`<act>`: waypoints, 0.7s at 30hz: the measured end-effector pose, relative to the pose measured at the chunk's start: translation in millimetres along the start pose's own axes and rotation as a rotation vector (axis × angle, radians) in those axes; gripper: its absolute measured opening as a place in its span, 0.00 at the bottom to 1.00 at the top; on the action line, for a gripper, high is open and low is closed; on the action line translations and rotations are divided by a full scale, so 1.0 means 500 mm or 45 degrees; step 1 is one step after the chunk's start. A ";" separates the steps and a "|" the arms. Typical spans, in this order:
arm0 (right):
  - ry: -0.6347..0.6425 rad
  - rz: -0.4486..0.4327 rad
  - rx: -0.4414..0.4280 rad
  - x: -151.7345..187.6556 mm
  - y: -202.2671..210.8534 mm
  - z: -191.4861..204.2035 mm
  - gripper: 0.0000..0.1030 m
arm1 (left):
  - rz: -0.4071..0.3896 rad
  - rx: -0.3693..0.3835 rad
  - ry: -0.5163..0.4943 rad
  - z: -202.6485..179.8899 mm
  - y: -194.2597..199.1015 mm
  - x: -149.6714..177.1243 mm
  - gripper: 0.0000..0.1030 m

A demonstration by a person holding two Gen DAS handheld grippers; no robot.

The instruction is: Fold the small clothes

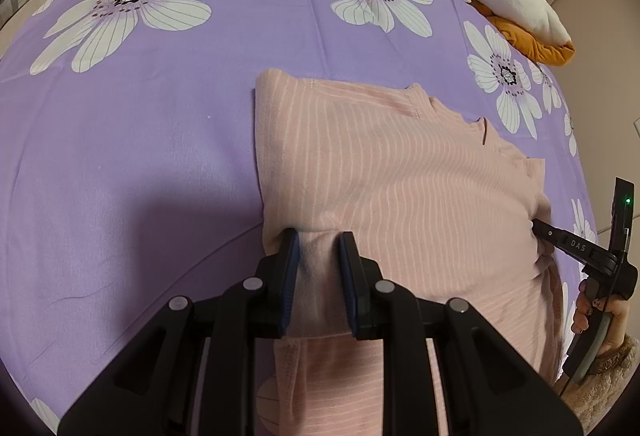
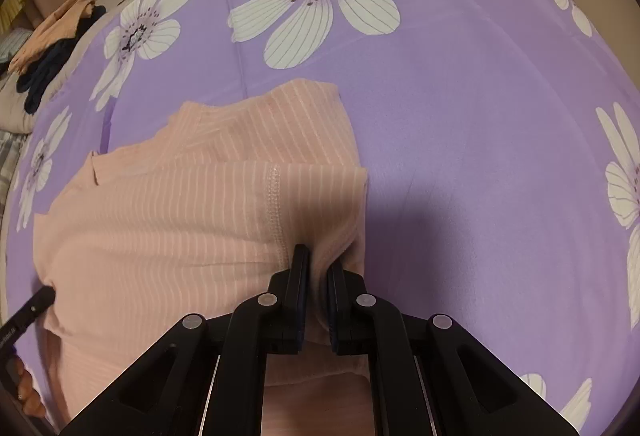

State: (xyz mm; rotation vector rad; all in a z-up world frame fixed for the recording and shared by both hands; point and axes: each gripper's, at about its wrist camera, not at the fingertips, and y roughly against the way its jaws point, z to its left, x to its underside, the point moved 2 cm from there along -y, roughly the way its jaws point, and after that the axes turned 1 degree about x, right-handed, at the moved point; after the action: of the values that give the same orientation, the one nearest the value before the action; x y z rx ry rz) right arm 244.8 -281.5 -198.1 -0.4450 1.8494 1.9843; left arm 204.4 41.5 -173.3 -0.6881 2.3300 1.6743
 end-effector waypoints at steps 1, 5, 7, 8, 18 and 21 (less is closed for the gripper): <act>0.001 0.000 0.000 0.000 0.000 0.000 0.06 | 0.000 0.000 0.000 -0.001 0.000 0.000 0.20; -0.005 -0.001 -0.009 0.000 0.000 -0.002 0.06 | -0.001 0.000 0.001 -0.002 0.000 0.001 0.20; -0.005 -0.003 -0.011 0.000 0.000 -0.003 0.06 | -0.001 -0.001 0.000 -0.002 0.000 0.001 0.20; -0.005 -0.004 -0.011 0.000 0.000 -0.003 0.06 | 0.000 -0.001 0.001 -0.002 0.001 0.002 0.20; -0.013 -0.002 -0.054 -0.006 0.004 -0.010 0.06 | -0.002 -0.012 0.000 -0.003 0.005 0.003 0.20; -0.076 0.001 -0.118 -0.011 0.017 -0.028 0.06 | -0.009 -0.055 -0.054 -0.010 0.012 0.010 0.23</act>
State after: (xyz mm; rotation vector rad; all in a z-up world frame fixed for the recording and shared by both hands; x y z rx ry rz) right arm 245.1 -296.1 -189.1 -0.4072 1.7282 2.0672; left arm 197.8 37.1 -168.6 -0.6615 2.2661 1.7237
